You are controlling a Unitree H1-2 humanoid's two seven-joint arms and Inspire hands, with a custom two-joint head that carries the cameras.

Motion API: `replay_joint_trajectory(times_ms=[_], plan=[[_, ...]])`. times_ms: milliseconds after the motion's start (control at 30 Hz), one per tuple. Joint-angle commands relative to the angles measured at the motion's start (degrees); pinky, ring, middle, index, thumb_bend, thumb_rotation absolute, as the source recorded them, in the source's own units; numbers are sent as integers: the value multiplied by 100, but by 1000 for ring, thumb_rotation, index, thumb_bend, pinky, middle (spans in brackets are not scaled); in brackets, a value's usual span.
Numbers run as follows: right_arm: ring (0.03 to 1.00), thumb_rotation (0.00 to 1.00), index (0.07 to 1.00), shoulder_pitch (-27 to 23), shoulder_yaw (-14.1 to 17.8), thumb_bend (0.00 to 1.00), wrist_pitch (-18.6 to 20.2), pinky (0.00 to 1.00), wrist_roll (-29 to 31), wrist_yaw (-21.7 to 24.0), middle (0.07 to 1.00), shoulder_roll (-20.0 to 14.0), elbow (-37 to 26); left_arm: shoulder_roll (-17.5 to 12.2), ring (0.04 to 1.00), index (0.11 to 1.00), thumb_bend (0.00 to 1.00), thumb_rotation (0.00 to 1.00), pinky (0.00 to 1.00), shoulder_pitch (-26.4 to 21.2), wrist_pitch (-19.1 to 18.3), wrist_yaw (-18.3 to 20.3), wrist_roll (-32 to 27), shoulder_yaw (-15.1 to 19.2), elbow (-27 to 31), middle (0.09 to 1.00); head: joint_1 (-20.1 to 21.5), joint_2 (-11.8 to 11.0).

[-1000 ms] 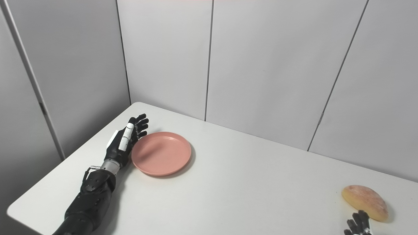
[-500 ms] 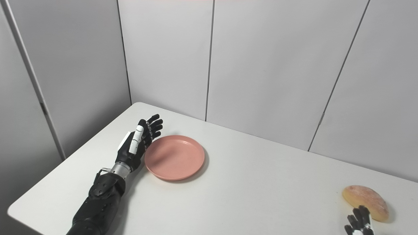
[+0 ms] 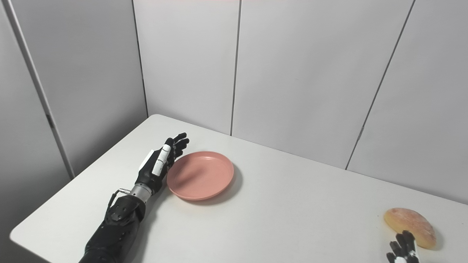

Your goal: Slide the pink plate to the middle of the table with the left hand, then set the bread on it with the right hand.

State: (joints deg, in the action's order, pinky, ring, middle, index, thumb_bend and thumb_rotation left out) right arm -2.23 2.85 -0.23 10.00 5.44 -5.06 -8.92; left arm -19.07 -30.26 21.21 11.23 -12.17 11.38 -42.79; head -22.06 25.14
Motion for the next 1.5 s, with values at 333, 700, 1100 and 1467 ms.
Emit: replay_joint_trajectory(times_ms=[333,700,1100,1467], plan=[[1000,838,1000,-76,22,407,43,1000,-43,-42,1000,-19,-259,213,959,867,753,998,996,-2,-3,-87,45,-113,48,901,-3,24],[1000,840,1000,-76,23,400,43,1000,-30,-33,1000,-31,-278,223,961,865,748,993,996,-17,3,-71,19,-97,52,898,-1,34],[1000,853,1000,-75,11,389,68,1000,-108,-41,1000,-30,-316,183,966,856,744,987,1000,-49,42,-62,-52,-12,56,895,0,36],[1000,862,1000,-69,6,374,101,1000,-100,-14,1000,-40,-326,168,953,856,746,970,992,-113,94,-32,-155,95,54,893,7,55]])
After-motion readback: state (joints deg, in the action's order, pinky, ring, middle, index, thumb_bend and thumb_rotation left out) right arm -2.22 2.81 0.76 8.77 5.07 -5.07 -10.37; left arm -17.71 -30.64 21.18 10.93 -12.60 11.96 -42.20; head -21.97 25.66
